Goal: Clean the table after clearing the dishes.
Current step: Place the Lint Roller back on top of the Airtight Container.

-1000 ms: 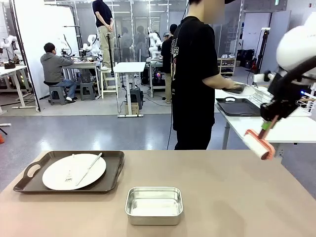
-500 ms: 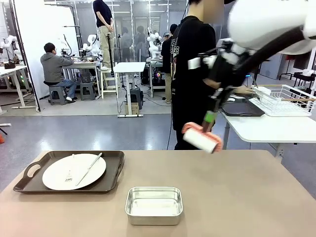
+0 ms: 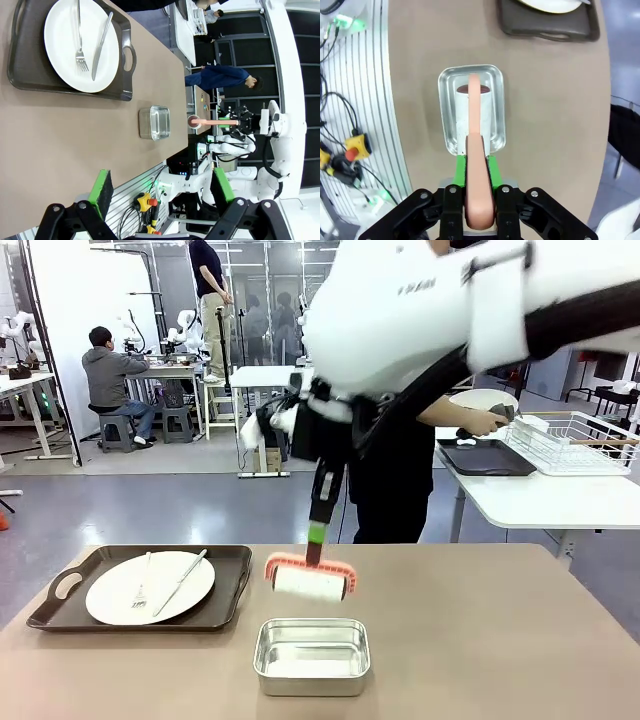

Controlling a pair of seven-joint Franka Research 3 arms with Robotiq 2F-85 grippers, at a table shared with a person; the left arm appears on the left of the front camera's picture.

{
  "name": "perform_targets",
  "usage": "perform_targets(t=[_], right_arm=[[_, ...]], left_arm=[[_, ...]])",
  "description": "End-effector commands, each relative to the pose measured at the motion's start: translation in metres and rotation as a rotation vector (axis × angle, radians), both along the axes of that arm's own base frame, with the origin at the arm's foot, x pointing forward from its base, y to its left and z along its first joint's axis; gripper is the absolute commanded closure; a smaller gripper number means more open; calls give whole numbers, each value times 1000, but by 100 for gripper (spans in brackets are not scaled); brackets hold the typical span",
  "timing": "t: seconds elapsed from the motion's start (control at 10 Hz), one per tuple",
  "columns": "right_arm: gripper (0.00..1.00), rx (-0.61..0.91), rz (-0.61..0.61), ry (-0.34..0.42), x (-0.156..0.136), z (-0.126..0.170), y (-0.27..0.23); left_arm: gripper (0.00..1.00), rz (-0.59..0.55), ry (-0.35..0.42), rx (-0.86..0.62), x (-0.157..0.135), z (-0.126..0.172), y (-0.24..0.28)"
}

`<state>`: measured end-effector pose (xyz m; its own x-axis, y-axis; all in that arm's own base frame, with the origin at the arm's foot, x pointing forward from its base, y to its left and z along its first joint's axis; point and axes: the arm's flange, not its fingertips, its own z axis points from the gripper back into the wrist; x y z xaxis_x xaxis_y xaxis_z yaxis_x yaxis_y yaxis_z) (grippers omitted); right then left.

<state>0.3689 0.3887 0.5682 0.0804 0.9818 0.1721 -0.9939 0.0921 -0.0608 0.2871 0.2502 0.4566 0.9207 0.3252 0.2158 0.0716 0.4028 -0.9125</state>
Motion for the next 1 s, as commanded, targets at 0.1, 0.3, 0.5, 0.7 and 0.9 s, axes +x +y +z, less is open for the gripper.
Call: perform_targets(t=[0.1,0.3,0.5,0.7,0.9], right_arm=[[79,-82,104,-66,0,-30,14],[79,-122,59,-127,2,-45,18],[79,-111,100,-66,5,-41,18],[79,-111,100,-66,5,-41,18],[79,-111,100,-66,5,-41,18]], left_arm=[[0,5,-4,3,-1,2,1],[0,5,-4,3,-1,2,1],[0,5,-4,3,-1,2,1],[0,5,-4,3,-1,2,1],[0,5,-4,3,-1,2,1]])
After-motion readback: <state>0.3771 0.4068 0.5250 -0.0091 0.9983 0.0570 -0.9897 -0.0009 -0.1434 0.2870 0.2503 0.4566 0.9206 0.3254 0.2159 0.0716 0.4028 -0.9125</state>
